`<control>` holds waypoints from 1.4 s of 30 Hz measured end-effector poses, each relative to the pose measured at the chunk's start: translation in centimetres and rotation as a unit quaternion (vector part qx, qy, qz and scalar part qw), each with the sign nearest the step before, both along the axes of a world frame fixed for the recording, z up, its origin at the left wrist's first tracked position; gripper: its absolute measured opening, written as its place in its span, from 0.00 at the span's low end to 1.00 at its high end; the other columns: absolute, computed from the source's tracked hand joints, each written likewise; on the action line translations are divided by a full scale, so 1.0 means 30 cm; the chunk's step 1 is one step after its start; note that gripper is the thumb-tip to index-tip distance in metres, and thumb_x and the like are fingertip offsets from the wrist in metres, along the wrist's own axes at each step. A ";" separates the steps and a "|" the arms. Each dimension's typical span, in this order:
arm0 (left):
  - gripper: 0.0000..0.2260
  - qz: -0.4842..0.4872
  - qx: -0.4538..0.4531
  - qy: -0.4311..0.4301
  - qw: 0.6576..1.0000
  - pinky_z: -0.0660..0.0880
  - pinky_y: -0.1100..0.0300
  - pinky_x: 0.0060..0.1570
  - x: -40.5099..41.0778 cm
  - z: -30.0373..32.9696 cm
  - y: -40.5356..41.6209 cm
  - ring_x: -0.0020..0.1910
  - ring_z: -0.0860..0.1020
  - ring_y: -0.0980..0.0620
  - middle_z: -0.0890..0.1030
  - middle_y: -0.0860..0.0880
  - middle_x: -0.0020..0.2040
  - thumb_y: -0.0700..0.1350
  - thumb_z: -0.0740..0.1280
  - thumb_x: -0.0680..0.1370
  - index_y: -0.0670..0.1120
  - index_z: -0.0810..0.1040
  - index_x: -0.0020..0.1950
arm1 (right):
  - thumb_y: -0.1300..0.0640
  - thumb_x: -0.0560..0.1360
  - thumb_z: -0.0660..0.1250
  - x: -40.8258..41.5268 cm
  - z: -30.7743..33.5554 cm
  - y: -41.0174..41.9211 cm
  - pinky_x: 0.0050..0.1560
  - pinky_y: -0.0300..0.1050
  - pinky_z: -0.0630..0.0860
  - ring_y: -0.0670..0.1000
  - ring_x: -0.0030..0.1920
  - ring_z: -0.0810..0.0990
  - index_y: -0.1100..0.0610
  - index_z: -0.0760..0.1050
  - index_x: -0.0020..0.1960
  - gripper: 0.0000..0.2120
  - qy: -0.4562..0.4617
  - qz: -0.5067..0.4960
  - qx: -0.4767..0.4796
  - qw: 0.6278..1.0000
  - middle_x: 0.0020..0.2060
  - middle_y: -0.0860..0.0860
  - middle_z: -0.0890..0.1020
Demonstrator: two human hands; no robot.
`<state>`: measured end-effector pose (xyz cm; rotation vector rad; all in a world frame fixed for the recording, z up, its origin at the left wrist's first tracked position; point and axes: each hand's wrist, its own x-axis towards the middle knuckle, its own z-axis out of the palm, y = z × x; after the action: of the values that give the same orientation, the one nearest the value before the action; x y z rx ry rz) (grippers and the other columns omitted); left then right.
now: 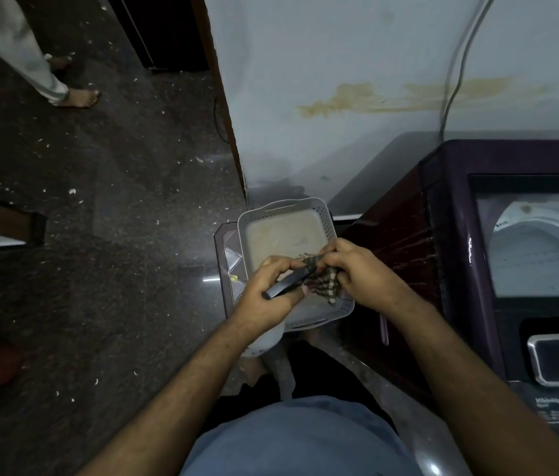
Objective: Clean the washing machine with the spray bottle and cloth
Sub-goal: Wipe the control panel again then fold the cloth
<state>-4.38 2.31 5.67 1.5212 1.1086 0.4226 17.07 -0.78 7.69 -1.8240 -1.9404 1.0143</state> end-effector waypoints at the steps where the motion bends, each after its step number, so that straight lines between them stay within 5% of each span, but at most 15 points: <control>1: 0.15 -0.014 0.011 0.003 1.000 0.69 0.73 0.59 -0.001 -0.006 0.002 0.60 0.79 0.55 0.80 0.52 0.57 0.39 0.77 0.73 0.52 0.82 0.57 | 0.72 0.72 0.63 -0.001 0.010 0.000 0.59 0.41 0.76 0.51 0.57 0.79 0.54 0.83 0.57 0.21 -0.026 0.026 0.000 0.999 0.56 0.49 0.78; 5: 0.26 -0.047 0.009 -0.003 0.999 0.66 0.75 0.65 0.011 -0.004 0.002 0.66 0.74 0.66 0.78 0.54 0.66 0.33 0.76 0.74 0.51 0.80 0.69 | 0.61 0.75 0.59 -0.002 0.043 -0.004 0.49 0.52 0.80 0.51 0.51 0.80 0.46 0.78 0.63 0.21 -0.095 0.078 -0.004 0.992 0.53 0.47 0.77; 9: 0.29 -0.030 -0.074 -0.043 0.996 0.72 0.67 0.70 0.033 0.026 0.006 0.68 0.75 0.68 0.78 0.57 0.69 0.34 0.76 0.76 0.52 0.77 0.74 | 0.72 0.71 0.60 0.020 0.054 -0.010 0.54 0.54 0.80 0.50 0.53 0.81 0.49 0.80 0.59 0.26 0.027 0.011 -0.019 0.999 0.53 0.47 0.80; 12: 0.30 -0.037 -0.159 -0.075 0.984 0.81 0.60 0.56 0.056 0.051 0.010 0.58 0.82 0.61 0.82 0.54 0.65 0.32 0.74 0.77 0.52 0.76 0.76 | 0.74 0.71 0.58 0.033 0.057 -0.020 0.52 0.60 0.80 0.54 0.52 0.83 0.47 0.70 0.59 0.26 0.151 -0.055 -0.063 0.985 0.50 0.51 0.83; 15: 0.29 -0.077 -0.172 -0.053 0.981 0.77 0.70 0.45 0.066 0.052 0.022 0.50 0.82 0.64 0.83 0.53 0.59 0.31 0.75 0.77 0.49 0.76 0.75 | 0.77 0.75 0.59 0.044 0.039 -0.037 0.53 0.53 0.82 0.55 0.54 0.85 0.49 0.65 0.61 0.26 0.246 -0.097 -0.072 0.962 0.52 0.54 0.84; 17: 0.26 -0.080 -0.187 -0.041 0.978 0.79 0.69 0.42 0.062 0.046 0.029 0.50 0.84 0.57 0.84 0.47 0.58 0.31 0.75 0.76 0.47 0.78 0.73 | 0.75 0.77 0.63 0.058 0.018 -0.052 0.51 0.53 0.81 0.56 0.51 0.84 0.49 0.65 0.64 0.25 0.277 -0.142 -0.071 0.948 0.55 0.54 0.82; 19: 0.22 -0.070 -0.200 -0.042 0.976 0.82 0.63 0.43 0.061 0.042 0.034 0.51 0.84 0.48 0.84 0.43 0.57 0.30 0.74 0.77 0.44 0.80 0.69 | 0.70 0.78 0.67 0.070 -0.004 -0.070 0.47 0.48 0.82 0.54 0.49 0.83 0.48 0.66 0.67 0.24 0.308 -0.213 -0.101 0.922 0.59 0.56 0.79; 23: 0.15 -0.021 -0.225 -0.026 0.974 0.73 0.71 0.32 0.068 0.039 0.038 0.42 0.82 0.55 0.84 0.48 0.46 0.29 0.72 0.78 0.39 0.82 0.63 | 0.55 0.85 0.62 0.054 -0.042 -0.111 0.58 0.45 0.80 0.58 0.62 0.82 0.57 0.75 0.67 0.13 0.412 -0.309 -0.181 0.838 0.61 0.58 0.83; 26: 0.14 0.023 -0.259 -0.028 0.965 0.71 0.65 0.31 0.065 0.031 0.050 0.42 0.84 0.50 0.86 0.45 0.45 0.32 0.73 0.78 0.41 0.82 0.62 | 0.33 0.80 0.55 0.028 -0.066 -0.148 0.67 0.49 0.75 0.51 0.66 0.80 0.56 0.74 0.71 0.33 0.463 -0.307 -0.243 0.795 0.64 0.52 0.83; 28: 0.15 0.060 -0.274 -0.025 0.960 0.70 0.62 0.32 0.063 0.017 0.050 0.45 0.85 0.46 0.87 0.40 0.50 0.33 0.75 0.77 0.43 0.82 0.63 | 0.25 0.70 0.65 0.014 -0.102 -0.165 0.69 0.55 0.74 0.52 0.67 0.79 0.54 0.72 0.73 0.42 0.478 -0.299 -0.248 0.788 0.66 0.53 0.81; 31: 0.18 0.110 -0.289 -0.024 0.951 0.71 0.61 0.31 0.063 0.000 0.041 0.47 0.85 0.43 0.88 0.38 0.54 0.35 0.76 0.77 0.44 0.82 0.65 | 0.38 0.69 0.78 -0.006 -0.130 -0.158 0.68 0.57 0.76 0.57 0.66 0.79 0.57 0.69 0.74 0.41 0.540 -0.313 -0.185 0.759 0.67 0.58 0.80; 35: 0.15 0.132 -0.294 -0.022 0.946 0.71 0.62 0.30 0.059 -0.004 0.034 0.41 0.87 0.47 0.88 0.42 0.47 0.34 0.74 0.79 0.41 0.81 0.65 | 0.60 0.74 0.76 -0.030 -0.147 -0.106 0.59 0.53 0.81 0.55 0.59 0.84 0.57 0.73 0.68 0.25 0.407 -0.314 -0.108 0.851 0.58 0.57 0.84; 42: 0.18 0.111 -0.288 -0.022 0.951 0.72 0.65 0.31 0.089 -0.015 0.007 0.47 0.86 0.46 0.88 0.43 0.55 0.33 0.74 0.79 0.49 0.81 0.65 | 0.62 0.77 0.73 -0.028 -0.163 -0.038 0.51 0.46 0.82 0.50 0.48 0.84 0.64 0.79 0.58 0.11 0.365 -0.380 -0.005 0.850 0.48 0.54 0.86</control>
<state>-1.71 2.53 5.22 0.8751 1.2384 0.2493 16.22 -1.93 2.81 -1.6122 -0.6705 1.1565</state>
